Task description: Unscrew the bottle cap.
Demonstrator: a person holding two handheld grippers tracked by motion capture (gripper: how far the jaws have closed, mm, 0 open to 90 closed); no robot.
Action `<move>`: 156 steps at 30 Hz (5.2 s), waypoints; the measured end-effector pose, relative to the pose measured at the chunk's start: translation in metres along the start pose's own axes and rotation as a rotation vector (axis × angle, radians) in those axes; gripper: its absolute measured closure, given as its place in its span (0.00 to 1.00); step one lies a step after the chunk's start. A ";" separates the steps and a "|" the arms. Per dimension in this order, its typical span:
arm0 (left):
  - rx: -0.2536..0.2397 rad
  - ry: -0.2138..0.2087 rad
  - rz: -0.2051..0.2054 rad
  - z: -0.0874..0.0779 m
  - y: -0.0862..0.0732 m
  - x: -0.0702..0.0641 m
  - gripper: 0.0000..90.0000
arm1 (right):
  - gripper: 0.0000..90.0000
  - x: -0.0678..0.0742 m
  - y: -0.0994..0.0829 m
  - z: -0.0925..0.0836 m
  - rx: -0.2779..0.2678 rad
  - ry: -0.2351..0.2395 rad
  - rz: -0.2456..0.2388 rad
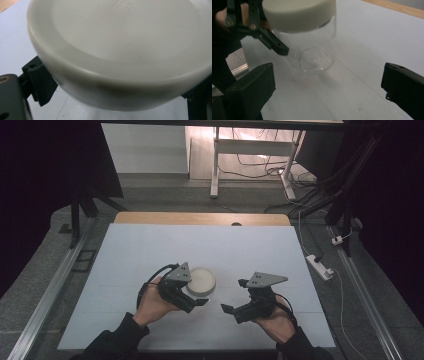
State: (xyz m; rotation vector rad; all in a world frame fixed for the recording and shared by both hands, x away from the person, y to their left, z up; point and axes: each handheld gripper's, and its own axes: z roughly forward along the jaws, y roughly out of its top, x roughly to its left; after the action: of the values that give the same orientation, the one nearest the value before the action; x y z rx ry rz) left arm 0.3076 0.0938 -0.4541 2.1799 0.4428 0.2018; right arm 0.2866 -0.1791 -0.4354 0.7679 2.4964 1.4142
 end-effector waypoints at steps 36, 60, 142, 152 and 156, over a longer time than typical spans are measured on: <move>0.010 -0.020 -0.004 0.009 -0.001 -0.005 0.09 | 0.07 0.023 0.049 0.059 0.010 0.037 -0.116; 0.023 -0.205 0.120 0.004 -0.001 -0.004 0.09 | 0.08 -0.001 0.052 0.057 0.025 0.423 -0.286; 0.028 -0.010 0.025 0.001 0.004 -0.004 0.09 | 0.07 0.022 0.051 0.059 -0.037 0.068 -0.149; 0.022 -0.119 0.080 -0.001 0.002 0.000 0.08 | 0.08 0.013 0.051 0.057 -0.023 0.210 -0.167; 0.030 -0.130 0.088 0.000 0.001 0.000 0.08 | 0.08 0.015 0.052 0.055 -0.033 0.218 -0.193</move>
State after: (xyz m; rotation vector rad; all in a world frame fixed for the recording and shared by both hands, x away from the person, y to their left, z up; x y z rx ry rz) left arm 0.3081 0.0937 -0.4536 2.2286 0.2793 0.1009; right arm 0.3134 -0.1087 -0.4195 0.3712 2.6133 1.5364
